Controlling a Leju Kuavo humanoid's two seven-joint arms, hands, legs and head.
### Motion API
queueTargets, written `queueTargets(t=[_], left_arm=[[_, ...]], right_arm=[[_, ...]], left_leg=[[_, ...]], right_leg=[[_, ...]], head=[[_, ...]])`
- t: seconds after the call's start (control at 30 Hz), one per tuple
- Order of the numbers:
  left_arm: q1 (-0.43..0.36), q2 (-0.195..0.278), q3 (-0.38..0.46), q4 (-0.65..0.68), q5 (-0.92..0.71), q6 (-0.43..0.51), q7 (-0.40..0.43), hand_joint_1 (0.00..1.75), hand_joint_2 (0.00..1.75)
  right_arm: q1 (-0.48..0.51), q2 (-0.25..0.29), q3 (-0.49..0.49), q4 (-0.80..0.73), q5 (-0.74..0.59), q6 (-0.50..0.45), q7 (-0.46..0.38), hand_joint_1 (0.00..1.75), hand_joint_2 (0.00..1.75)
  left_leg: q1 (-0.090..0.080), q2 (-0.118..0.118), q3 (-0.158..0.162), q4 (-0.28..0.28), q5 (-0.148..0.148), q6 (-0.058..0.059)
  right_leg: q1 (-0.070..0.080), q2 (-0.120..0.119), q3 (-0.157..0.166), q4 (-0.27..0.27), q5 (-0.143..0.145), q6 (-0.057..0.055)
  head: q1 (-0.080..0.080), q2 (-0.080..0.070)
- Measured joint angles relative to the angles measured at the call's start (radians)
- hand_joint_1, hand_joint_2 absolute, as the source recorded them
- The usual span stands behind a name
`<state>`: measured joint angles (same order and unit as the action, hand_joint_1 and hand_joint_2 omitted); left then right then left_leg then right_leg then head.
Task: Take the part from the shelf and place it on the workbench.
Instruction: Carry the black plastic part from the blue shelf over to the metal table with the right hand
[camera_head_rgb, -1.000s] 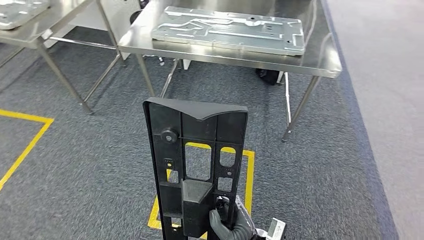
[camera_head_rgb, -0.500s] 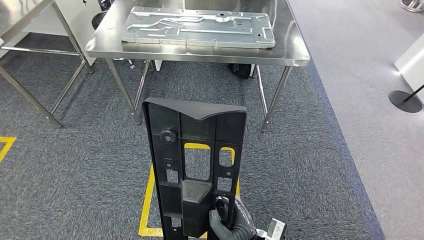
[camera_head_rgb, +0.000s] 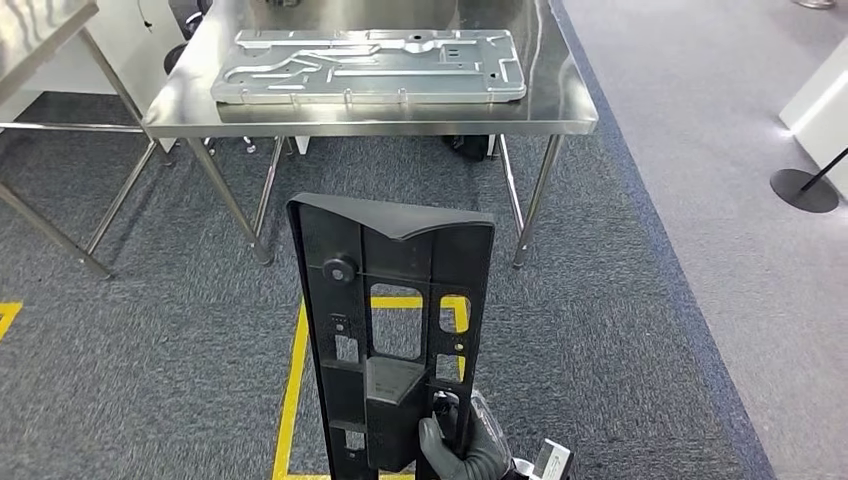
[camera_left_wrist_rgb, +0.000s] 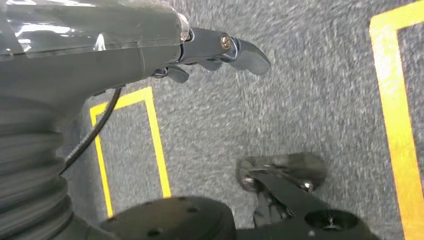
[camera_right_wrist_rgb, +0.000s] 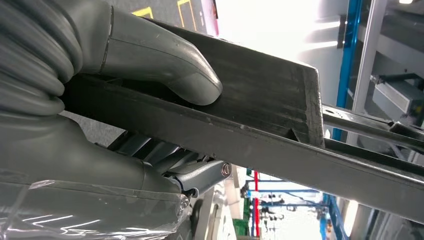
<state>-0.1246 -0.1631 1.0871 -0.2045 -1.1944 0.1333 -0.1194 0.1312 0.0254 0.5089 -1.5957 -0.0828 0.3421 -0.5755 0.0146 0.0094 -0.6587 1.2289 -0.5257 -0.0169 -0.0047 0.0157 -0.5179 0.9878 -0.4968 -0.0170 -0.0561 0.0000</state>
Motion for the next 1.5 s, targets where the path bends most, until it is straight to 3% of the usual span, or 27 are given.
queueTargets(t=[0.07, 0.13, 0.23, 0.3, 0.4, 0.47, 0.5, 0.6, 0.63, 0.67, 0.7, 0.77, 0.8, 0.83, 0.87, 0.93, 0.97, 1.0, 1.03, 1.07, 1.13, 1.17, 1.2, 1.3, 1.43, 1.47, 1.5], left_arm=[[0.006, 0.001, 0.0, 0.0, -0.002, 0.002, 0.002, 0.0, 1.75], [0.011, 0.001, -0.001, 0.0, -0.002, 0.002, 0.004, 0.0, 1.75], [0.011, 0.001, -0.002, 0.0, -0.003, 0.002, 0.003, 0.0, 1.75], [0.01, 0.0, -0.004, 0.0, -0.003, 0.002, 0.003, 0.0, 1.75], [0.012, -0.001, -0.005, 0.0, -0.002, 0.001, 0.002, 0.0, 1.75], [0.014, -0.001, -0.005, 0.0, -0.002, 0.001, 0.002, 0.0, 1.75], [0.015, -0.001, -0.006, 0.0, -0.002, 0.001, 0.002, 0.0, 1.75], [0.017, -0.008, -0.006, 0.003, 0.0, 0.002, 0.002, 0.0, 1.75], [0.016, -0.011, -0.006, 0.003, 0.0, 0.002, 0.002, 0.0, 1.75], [0.014, -0.013, -0.006, 0.004, 0.001, 0.002, 0.002, 0.0, 1.75], [0.011, -0.012, -0.006, 0.004, 0.001, 0.003, 0.001, 0.0, 1.75], [0.008, -0.012, -0.006, 0.004, 0.003, 0.003, 0.0, 0.0, 1.75], [0.005, -0.011, -0.006, 0.004, 0.004, 0.004, 0.0, 0.0, 1.75], [0.005, -0.011, -0.006, 0.004, 0.007, 0.004, 0.0, 0.0, 1.75], [0.005, -0.011, -0.006, 0.004, 0.01, 0.004, 0.0, 0.0, 1.75], [0.01, -0.009, -0.006, 0.004, 0.015, 0.004, -0.001, 0.0, 1.75], [0.012, -0.008, -0.005, 0.004, 0.017, 0.004, -0.003, 0.0, 1.75], [0.015, -0.007, -0.005, 0.004, 0.019, 0.004, -0.004, 0.0, 1.75], [0.017, -0.006, -0.004, 0.004, 0.021, 0.004, -0.005, 0.0, 1.75], [0.02, -0.005, -0.004, 0.004, 0.022, 0.005, -0.006, 0.0, 1.75], [0.027, -0.004, -0.001, 0.004, 0.025, 0.006, -0.006, 0.0, 1.75], [0.028, -0.004, 0.0, 0.004, 0.027, 0.006, -0.007, 0.0, 1.75], [0.026, -0.003, 0.0, 0.004, 0.028, 0.006, -0.008, 0.0, 1.75], [0.016, -0.002, 0.001, 0.003, 0.03, 0.007, -0.012, 0.0, 1.75], [0.024, -0.002, 0.002, 0.003, 0.031, 0.007, -0.015, 0.0, 1.75], [0.028, -0.002, 0.002, 0.003, 0.031, 0.008, -0.015, 0.0, 1.75], [0.031, -0.002, 0.003, 0.003, 0.031, 0.008, -0.015, 0.0, 1.75]], right_arm=[[0.001, 0.0, 0.0, -0.001, 0.001, -0.005, 0.002, 1.71, 1.75], [0.002, 0.001, 0.0, -0.003, 0.002, -0.01, 0.004, 1.71, 1.75], [0.002, 0.001, -0.001, -0.01, 0.004, -0.012, 0.006, 1.71, 1.75], [0.001, 0.001, -0.001, -0.014, 0.005, -0.012, 0.007, 1.71, 1.75], [0.004, 0.0, -0.001, -0.016, 0.006, -0.012, 0.007, 1.71, 1.75], [0.006, 0.0, -0.002, -0.016, 0.006, -0.012, 0.007, 1.71, 1.75], [0.006, 0.0, -0.002, -0.016, 0.006, -0.011, 0.007, 1.71, 1.75], [0.01, -0.003, -0.003, -0.015, 0.006, -0.01, 0.007, 1.71, 1.75], [0.011, -0.004, -0.003, -0.014, 0.006, -0.01, 0.007, 1.71, 1.75], [0.011, -0.004, -0.003, -0.014, 0.006, -0.009, 0.007, 1.71, 1.75], [0.01, -0.004, -0.003, -0.015, 0.006, -0.009, 0.007, 1.71, 1.75], [0.008, -0.003, -0.002, -0.016, 0.006, -0.009, 0.006, 1.71, 1.75], [0.007, -0.002, -0.001, -0.016, 0.006, -0.008, 0.006, 1.71, 1.75], [0.006, -0.002, -0.001, -0.016, 0.006, -0.008, 0.006, 1.71, 1.75], [0.006, -0.001, 0.0, -0.016, 0.006, -0.008, 0.006, 1.71, 1.75], [0.006, -0.001, 0.0, -0.016, 0.006, -0.007, 0.007, 1.71, 1.75], [0.006, -0.001, 0.001, -0.016, 0.006, -0.006, 0.007, 1.71, 1.75], [0.005, -0.001, 0.001, -0.015, 0.006, -0.005, 0.007, 1.71, 1.75], [0.005, 0.0, 0.001, -0.014, 0.007, -0.003, 0.007, 1.71, 1.75], [0.003, 0.0, 0.001, -0.012, 0.007, -0.001, 0.008, 1.71, 1.75], [-0.001, 0.002, 0.002, -0.009, 0.007, 0.005, 0.008, 1.71, 1.75], [-0.003, 0.003, 0.004, -0.008, 0.008, 0.007, 0.009, 1.71, 1.75], [-0.005, 0.006, 0.005, -0.008, 0.008, 0.008, 0.009, 1.71, 1.75], [-0.016, 0.012, 0.007, -0.008, 0.01, 0.009, 0.008, 1.71, 1.75], [-0.019, 0.013, 0.007, -0.003, 0.01, 0.009, 0.009, 1.71, 1.75], [-0.019, 0.013, 0.007, -0.002, 0.01, 0.009, 0.009, 1.71, 1.75], [-0.018, 0.013, 0.006, 0.0, 0.01, 0.009, 0.009, 1.71, 1.75]], left_leg=[[0.001, -0.004, 0.055, -0.125, 0.059, 0.003], [0.0, -0.008, 0.082, -0.18, 0.05, 0.017], [0.001, -0.009, 0.102, -0.196, 0.025, 0.039], [0.004, -0.009, 0.126, -0.201, 0.009, 0.046], [0.004, -0.008, 0.169, -0.206, -0.025, 0.05], [0.002, -0.01, 0.211, -0.214, -0.052, 0.052], [0.0, -0.01, 0.236, -0.221, -0.066, 0.052], [-0.006, -0.012, 0.307, -0.255, -0.105, 0.047], [-0.008, -0.012, 0.331, -0.271, -0.112, 0.043], [-0.01, -0.012, 0.351, -0.28, -0.108, 0.037], [-0.012, -0.011, 0.362, -0.279, -0.094, 0.032], [-0.012, -0.011, 0.342, -0.204, -0.053, 0.025], [-0.012, -0.011, 0.309, -0.141, -0.044, 0.021], [-0.01, -0.011, 0.265, -0.074, -0.058, 0.019], [-0.009, -0.011, 0.218, -0.021, -0.091, 0.016], [-0.008, -0.011, 0.141, 0.02, -0.193, 0.008], [-0.007, -0.011, 0.117, 0.006, -0.222, 0.004], [-0.007, -0.011, 0.1, -0.027, -0.217, 0.002], [-0.007, -0.011, 0.09, -0.075, -0.167, 0.003], [-0.007, -0.011, 0.083, -0.125, -0.088, 0.005], [-0.011, -0.008, 0.085, -0.189, 0.033, 0.019], [-0.012, -0.008, 0.09, -0.197, 0.053, 0.027], [-0.013, -0.009, 0.099, -0.2, 0.049, 0.036], [-0.007, -0.013, 0.125, -0.206, 0.043, 0.055], [-0.002, -0.013, 0.149, -0.21, 0.017, 0.054], [-0.001, -0.012, 0.157, -0.21, 0.008, 0.052], [0.0, -0.012, 0.167, -0.21, -0.001, 0.05]], right_leg=[[0.001, 0.009, 0.018, 0.007, -0.02, 0.013], [0.005, 0.015, 0.023, 0.012, -0.033, 0.025], [0.004, 0.012, 0.016, 0.041, -0.034, 0.038], [0.001, 0.001, -0.038, 0.132, -0.032, 0.048], [0.0, -0.01, -0.186, 0.3, -0.077, 0.054], [0.004, -0.011, -0.242, 0.297, -0.093, 0.045], [0.009, -0.011, -0.248, 0.251, -0.068, 0.035], [0.035, -0.005, -0.234, 0.081, 0.128, -0.009], [0.041, -0.002, -0.225, 0.052, 0.169, -0.018], [0.042, 0.001, -0.214, 0.039, 0.176, -0.021], [0.04, 0.002, -0.195, 0.031, 0.161, -0.022], [0.034, 0.003, -0.148, 0.006, 0.139, -0.025], [0.032, 0.003, -0.125, -0.003, 0.129, -0.026], [0.03, 0.003, -0.104, -0.009, 0.114, -0.028], [0.029, 0.004, -0.085, -0.011, 0.097, -0.03], [0.029, 0.008, -0.045, -0.011, 0.064, -0.031], [0.029, 0.011, -0.023, -0.011, 0.047, -0.03], [0.029, 0.013, -0.001, -0.011, 0.031, -0.029], [0.029, 0.013, 0.019, -0.011, 0.015, -0.027], [0.029, 0.014, 0.04, -0.009, -0.002, -0.024], [0.031, 0.02, 0.068, -0.006, -0.032, -0.016], [0.032, 0.022, 0.076, 0.002, -0.04, -0.01], [0.032, 0.023, 0.079, 0.012, -0.044, -0.005], [0.028, 0.011, 0.042, 0.102, -0.047, 0.012], [0.006, -0.006, -0.128, 0.305, -0.137, 0.039], [0.001, -0.008, -0.155, 0.309, -0.143, 0.043], [-0.003, -0.01, -0.167, 0.282, -0.128, 0.045]], head=[[0.0, 0.0], [0.0, 0.0], [0.0, 0.0], [0.0, 0.0], [0.0, 0.0], [0.0, 0.0], [0.0, 0.0], [0.0, 0.0], [0.0, 0.0], [0.0, 0.0], [0.001, 0.0], [0.0, 0.0], [0.0, 0.0], [0.0, 0.0], [0.0, 0.0], [0.0, 0.0], [0.0, 0.0], [0.0, 0.0], [0.0, 0.0], [0.0, 0.0], [0.0, 0.0], [0.0, 0.0], [0.0, 0.0], [0.0, 0.0], [0.0, 0.0], [0.0, 0.0], [0.0, 0.0]])
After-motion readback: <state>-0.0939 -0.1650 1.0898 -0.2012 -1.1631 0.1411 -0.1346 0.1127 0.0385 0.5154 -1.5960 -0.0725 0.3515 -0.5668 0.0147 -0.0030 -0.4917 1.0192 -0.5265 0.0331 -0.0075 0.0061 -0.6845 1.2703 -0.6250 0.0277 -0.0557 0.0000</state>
